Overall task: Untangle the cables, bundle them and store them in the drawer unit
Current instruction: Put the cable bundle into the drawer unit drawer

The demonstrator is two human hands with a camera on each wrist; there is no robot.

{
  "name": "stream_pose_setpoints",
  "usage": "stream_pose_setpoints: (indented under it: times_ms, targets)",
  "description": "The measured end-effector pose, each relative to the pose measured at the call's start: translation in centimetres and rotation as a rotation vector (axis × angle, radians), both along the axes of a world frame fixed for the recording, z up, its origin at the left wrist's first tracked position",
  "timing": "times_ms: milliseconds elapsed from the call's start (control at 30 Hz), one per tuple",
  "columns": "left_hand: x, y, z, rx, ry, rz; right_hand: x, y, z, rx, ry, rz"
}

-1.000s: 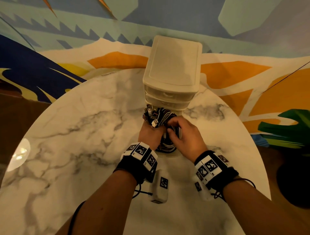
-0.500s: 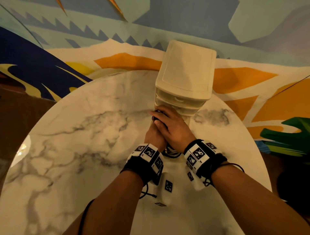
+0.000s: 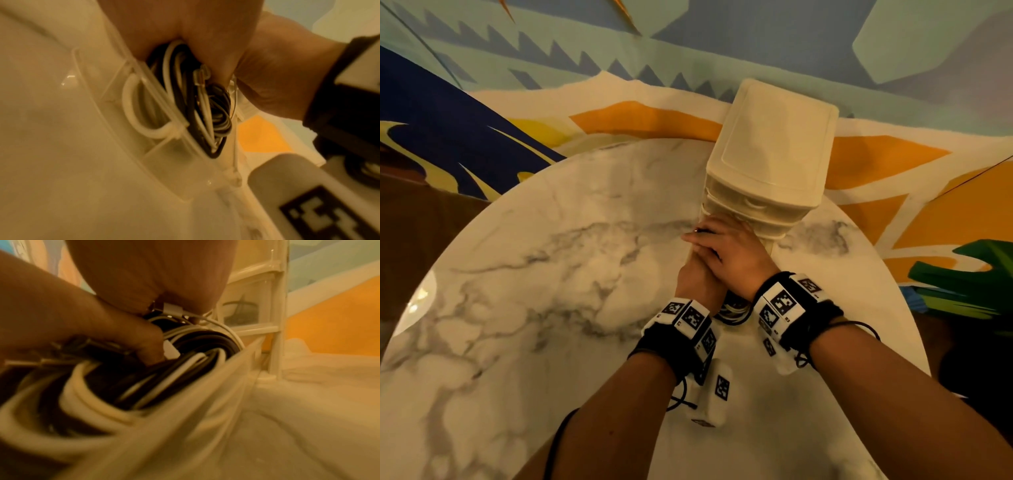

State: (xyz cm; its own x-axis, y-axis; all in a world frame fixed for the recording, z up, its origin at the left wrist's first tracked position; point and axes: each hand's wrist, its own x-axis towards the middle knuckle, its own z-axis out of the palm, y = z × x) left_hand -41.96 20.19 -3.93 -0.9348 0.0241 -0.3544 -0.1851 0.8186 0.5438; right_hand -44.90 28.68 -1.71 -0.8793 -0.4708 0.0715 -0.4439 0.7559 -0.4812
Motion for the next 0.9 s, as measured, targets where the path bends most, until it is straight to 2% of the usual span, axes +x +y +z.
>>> stream_pose_setpoints:
  times_ms: [133,200,267,367,467,600,700,800,900]
  targets:
    - [0.8,-0.1,0.0,0.196,0.068,0.076,0.2,-0.5,0.5,0.203,-0.005,-0.098]
    - [1.1,0.1,-0.5,0.302,0.163,0.152,0.1,-0.8,0.5,0.212,-0.033,-0.177]
    - [1.4,0.2,-0.7,0.334,0.228,0.147,0.0,-0.9,0.4,0.183,-0.032,-0.228]
    - [1.5,0.3,-1.3,0.274,0.248,0.11,-0.2,-1.0,0.1,0.162,-0.036,-0.245]
    - [2.0,0.4,-1.9,0.107,0.355,0.002,-0.3,-0.9,-0.2,0.153,-0.051,-0.243]
    - [2.8,0.4,-2.3,-0.055,0.341,-0.145,0.2,-0.1,-0.4,-0.015,-0.213,-0.229]
    - [3.1,0.4,-1.8,-0.03,0.334,-0.122,0.5,0.4,-0.5,-0.128,-0.27,-0.263]
    - [2.6,0.2,-1.6,0.04,0.281,-0.03,0.7,0.4,-0.7,-0.244,-0.261,-0.243]
    - [2.4,0.3,-1.5,0.035,0.297,-0.074,2.0,1.2,-0.7,-0.253,-0.204,-0.262]
